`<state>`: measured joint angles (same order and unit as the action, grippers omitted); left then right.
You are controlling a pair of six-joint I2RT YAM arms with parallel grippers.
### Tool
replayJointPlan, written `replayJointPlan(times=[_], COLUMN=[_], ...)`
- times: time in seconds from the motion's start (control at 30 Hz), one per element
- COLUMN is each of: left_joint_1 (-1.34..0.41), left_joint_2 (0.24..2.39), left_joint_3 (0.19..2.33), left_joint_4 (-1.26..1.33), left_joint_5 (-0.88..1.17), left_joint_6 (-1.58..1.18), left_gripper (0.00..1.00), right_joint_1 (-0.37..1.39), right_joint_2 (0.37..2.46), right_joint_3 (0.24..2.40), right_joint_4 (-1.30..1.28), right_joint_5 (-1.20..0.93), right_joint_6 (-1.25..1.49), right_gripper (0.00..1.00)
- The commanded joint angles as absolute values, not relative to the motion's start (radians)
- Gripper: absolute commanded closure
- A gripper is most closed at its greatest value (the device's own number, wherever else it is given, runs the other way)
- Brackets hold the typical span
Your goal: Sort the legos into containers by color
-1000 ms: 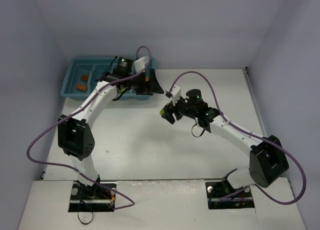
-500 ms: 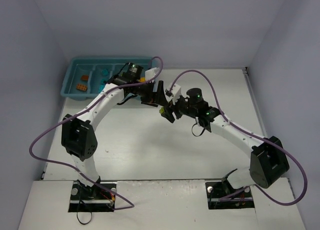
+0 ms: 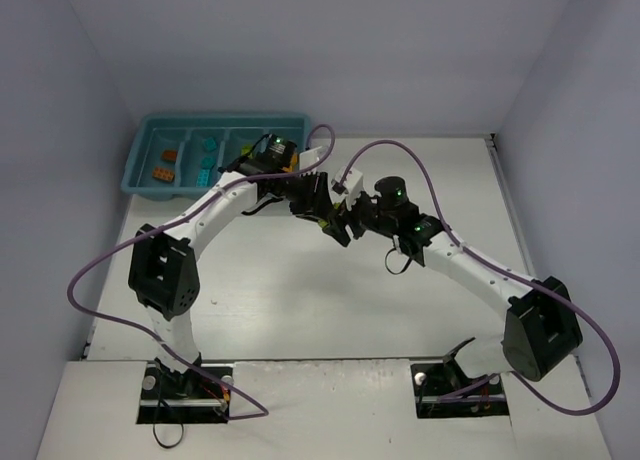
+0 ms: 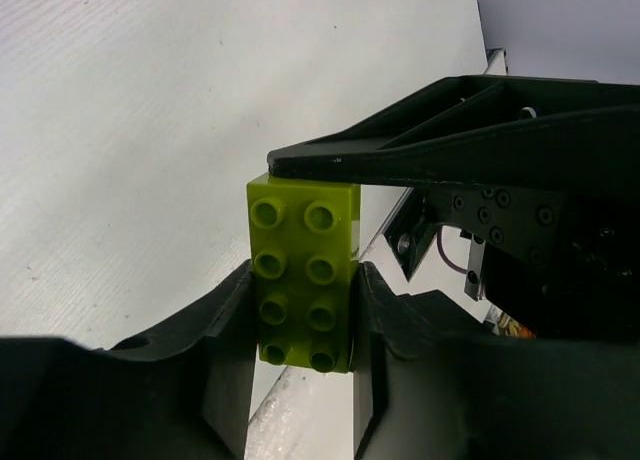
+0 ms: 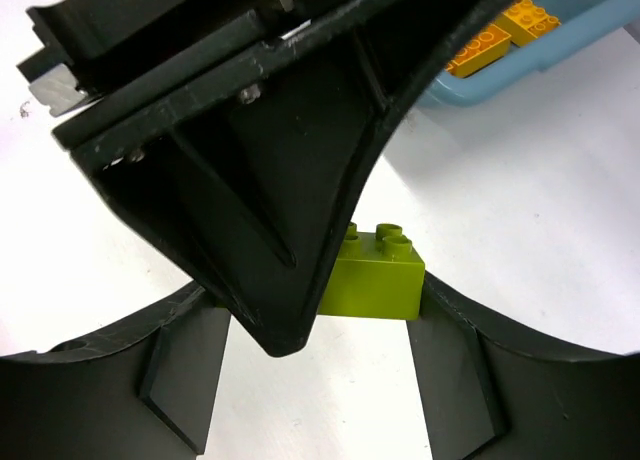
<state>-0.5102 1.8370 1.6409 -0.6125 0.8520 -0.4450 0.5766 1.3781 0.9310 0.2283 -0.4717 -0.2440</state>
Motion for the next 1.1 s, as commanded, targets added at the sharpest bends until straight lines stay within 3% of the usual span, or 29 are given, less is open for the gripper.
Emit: replayJointPlan(times=[0.0,0.03,0.13,0.23,0.5,0.73,0.77,0.93,0.97,1.07], left_joint_1=[-0.515,-0.512,-0.486,-0.404,-0.209,-0.147,-0.134,-0.13,-0.129,-0.114], left_joint_2=[1.805,1.809,1.816,1.832,1.953,2.133,2.184,2.261,2.267,2.272], left_joint_3=[1.686,1.698,1.713,1.746,1.968,2.101,2.146,2.256,2.267,2.292], left_joint_4=[-0.566,-0.571,-0.6,-0.658,-0.701,-0.534,-0.503,-0.496,-0.491,-0.465], left_joint_5=[0.868,0.865,0.833,0.74,0.24,0.089,0.081,0.103,0.1,0.097], left_joint_6=[-0.439,-0.437,-0.411,-0.361,-0.226,-0.169,-0.17,-0.173,-0.172,-0.186], left_gripper=[0.98,0.98,0.99,0.99,0.97,0.86,0.77,0.51,0.42,0.29], right_joint_1=[0.577,0.577,0.578,0.578,0.577,0.578,0.578,0.58,0.578,0.578], right_joint_2=[1.331,1.33,1.333,1.335,1.256,1.177,1.161,1.123,1.109,1.086], right_joint_3=[0.934,0.93,0.927,0.923,0.873,0.857,0.864,0.873,0.874,0.887], right_joint_4=[0.296,0.296,0.29,0.267,0.236,0.201,0.178,0.144,0.14,0.107], right_joint_5=[-0.476,-0.468,-0.43,-0.397,-0.328,-0.319,-0.296,-0.249,-0.242,-0.206], right_joint_6=[-0.233,-0.23,-0.215,-0.196,-0.123,-0.06,-0.04,-0.011,-0.002,0.027], right_gripper=[0.7,0.48,0.2,0.09,0.05,0.03,0.02,0.0,0.0,0.0])
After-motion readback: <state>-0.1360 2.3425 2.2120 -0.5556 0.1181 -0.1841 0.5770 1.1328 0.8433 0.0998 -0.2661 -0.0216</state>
